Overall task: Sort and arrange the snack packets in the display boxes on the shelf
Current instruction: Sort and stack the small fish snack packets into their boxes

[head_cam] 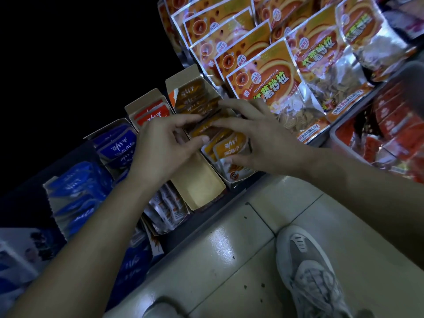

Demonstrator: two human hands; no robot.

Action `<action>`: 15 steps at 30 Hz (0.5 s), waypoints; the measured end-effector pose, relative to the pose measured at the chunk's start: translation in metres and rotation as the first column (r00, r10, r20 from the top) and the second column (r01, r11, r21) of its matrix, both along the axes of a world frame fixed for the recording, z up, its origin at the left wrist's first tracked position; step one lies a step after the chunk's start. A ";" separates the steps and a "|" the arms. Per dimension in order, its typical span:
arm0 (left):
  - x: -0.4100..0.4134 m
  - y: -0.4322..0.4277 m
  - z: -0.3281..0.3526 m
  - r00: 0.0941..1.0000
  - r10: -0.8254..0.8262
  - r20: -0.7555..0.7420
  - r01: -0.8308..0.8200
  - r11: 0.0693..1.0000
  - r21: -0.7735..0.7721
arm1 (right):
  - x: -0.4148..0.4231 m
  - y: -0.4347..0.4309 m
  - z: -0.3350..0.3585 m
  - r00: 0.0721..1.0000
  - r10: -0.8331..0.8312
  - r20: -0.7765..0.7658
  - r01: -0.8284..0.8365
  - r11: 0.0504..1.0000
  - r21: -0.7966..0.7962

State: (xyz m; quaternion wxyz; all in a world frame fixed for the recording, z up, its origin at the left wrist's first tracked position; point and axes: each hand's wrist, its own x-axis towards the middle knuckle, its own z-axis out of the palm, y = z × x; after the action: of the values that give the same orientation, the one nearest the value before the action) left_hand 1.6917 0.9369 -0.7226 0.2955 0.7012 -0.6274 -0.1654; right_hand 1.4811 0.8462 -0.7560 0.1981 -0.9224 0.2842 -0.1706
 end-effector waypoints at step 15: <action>-0.007 -0.017 -0.003 0.949 -0.043 0.311 0.034 0.999 0.036 | -0.015 0.008 -0.010 0.994 0.006 0.106 0.007 0.992 -0.128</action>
State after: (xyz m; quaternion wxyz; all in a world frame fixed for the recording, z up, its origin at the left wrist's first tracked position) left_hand 1.6847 0.9198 -0.7252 0.1788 0.7105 -0.6773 -0.0676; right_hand 1.4664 0.8545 -0.7658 0.1531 -0.9228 0.2619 -0.2374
